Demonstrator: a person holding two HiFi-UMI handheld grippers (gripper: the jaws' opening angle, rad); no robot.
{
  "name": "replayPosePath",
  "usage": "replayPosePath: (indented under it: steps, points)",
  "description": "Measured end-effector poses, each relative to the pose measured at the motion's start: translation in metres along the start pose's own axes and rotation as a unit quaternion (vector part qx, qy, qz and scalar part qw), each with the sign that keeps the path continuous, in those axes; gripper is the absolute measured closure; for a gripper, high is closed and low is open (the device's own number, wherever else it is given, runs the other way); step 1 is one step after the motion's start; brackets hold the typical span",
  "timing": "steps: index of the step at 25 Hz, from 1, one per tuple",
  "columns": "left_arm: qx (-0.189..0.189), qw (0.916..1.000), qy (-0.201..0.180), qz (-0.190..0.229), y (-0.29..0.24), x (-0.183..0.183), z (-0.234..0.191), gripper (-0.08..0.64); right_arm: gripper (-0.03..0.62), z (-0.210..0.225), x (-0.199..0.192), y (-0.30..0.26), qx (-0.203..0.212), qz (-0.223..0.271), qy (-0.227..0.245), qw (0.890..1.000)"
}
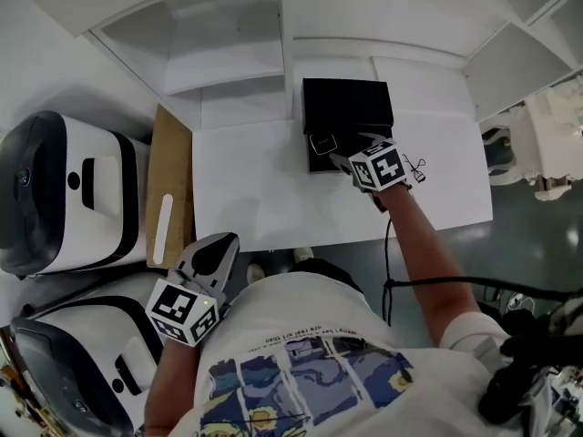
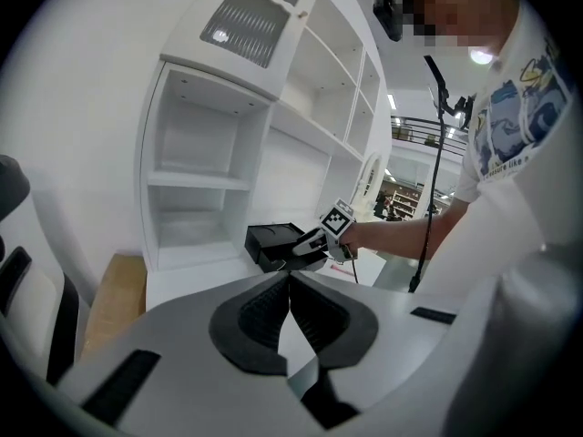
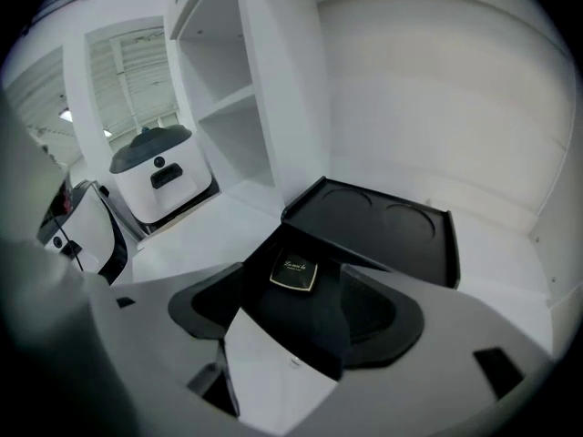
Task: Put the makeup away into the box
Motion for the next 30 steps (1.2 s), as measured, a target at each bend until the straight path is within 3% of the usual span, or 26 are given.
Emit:
replayPosePath:
  steps: [2,3,4,9,16,30]
  points:
    - [-0.009,0.9999,-0.009,0.0,-0.005,0.004,0.003,0.546,0.295,-0.002,-0.011,0.018,-0.009,0.021,-0.003,1.0]
    - [-0.014,0.9998,-0.013,0.001,-0.008,0.006,0.005,0.546,0.392,-0.003,-0.017,0.027,-0.016,0.032,-0.005,0.999]
    - [-0.019,0.9997,-0.017,0.001,-0.011,0.007,0.008,0.546,0.449,-0.005,-0.025,0.036,-0.022,0.04,-0.006,0.999]
    - [-0.043,0.9983,-0.038,0.002,-0.025,0.015,0.022,0.546,0.548,-0.024,-0.066,0.064,-0.028,0.06,-0.014,0.998]
    - [-0.066,0.9963,-0.054,-0.004,-0.044,0.016,0.044,0.546,0.568,-0.048,-0.128,0.077,0.001,0.048,-0.006,0.999]
    - [-0.092,0.9938,-0.061,-0.007,-0.064,0.011,0.079,0.546,0.555,0.012,-0.207,0.091,-0.084,0.017,-0.023,0.996]
Point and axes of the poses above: the fingertips, and each gripper's own axes: y backward along the fingers, z to its right, x out of its top, the point moved 6 cm from there along y, backward along the fingers, and after that the axes turned 9 degrees about -z, right-handed, at the moved point
